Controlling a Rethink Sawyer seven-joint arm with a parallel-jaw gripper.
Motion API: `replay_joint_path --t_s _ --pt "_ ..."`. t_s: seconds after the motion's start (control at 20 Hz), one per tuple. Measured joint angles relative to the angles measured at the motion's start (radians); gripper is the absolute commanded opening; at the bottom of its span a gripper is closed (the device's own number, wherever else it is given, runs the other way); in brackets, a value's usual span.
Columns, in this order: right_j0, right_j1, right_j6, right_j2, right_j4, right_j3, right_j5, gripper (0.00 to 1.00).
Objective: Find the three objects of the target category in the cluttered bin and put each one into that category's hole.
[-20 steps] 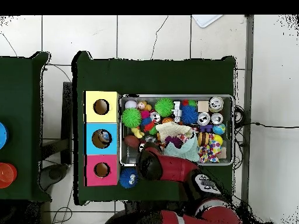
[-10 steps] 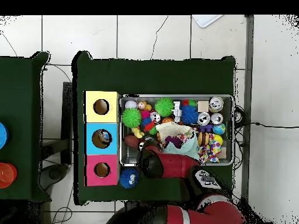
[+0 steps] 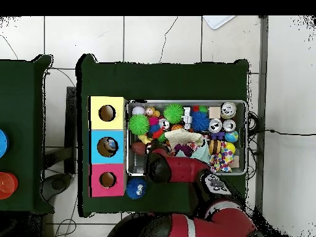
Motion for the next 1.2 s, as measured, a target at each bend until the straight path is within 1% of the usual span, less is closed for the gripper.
replay_joint_path --t_s 0.1,0.15,0.25,0.45,0.5,0.55,0.7,0.75,0.85,0.95,1.0,1.1,1.2 --pt "0.003 0.029 0.0 -0.002 0.0 -0.019 0.025 0.0" --pt "0.004 0.033 0.0 -0.002 0.001 -0.024 0.031 0.0" --pt "0.006 0.03 0.0 -0.003 0.0 -0.026 0.042 0.0" --pt "0.026 0.016 0.0 -0.011 -0.001 -0.027 0.119 0.0" --pt "0.032 0.011 0.0 -0.012 -0.001 -0.025 0.15 0.0" --pt "0.045 -0.006 0.0 -0.013 -0.001 -0.016 0.242 0.0" --pt "0.057 -0.024 0.0 -0.013 -0.001 -0.002 0.337 0.0" --pt "0.064 -0.041 0.0 -0.013 0.0 0.01 0.415 0.0" --pt "0.071 -0.068 0.0 -0.012 0.0 0.023 0.509 0.0" --pt "0.072 -0.099 0.0 -0.011 0.002 0.025 0.574 0.0" --pt "0.071 -0.112 0.0 -0.011 0.003 0.027 0.591 0.0" --pt "0.068 -0.157 0.0 -0.011 0.003 0.039 0.641 0.0" --pt "0.066 -0.178 0.0 -0.01 0.003 0.048 0.656 0.0"
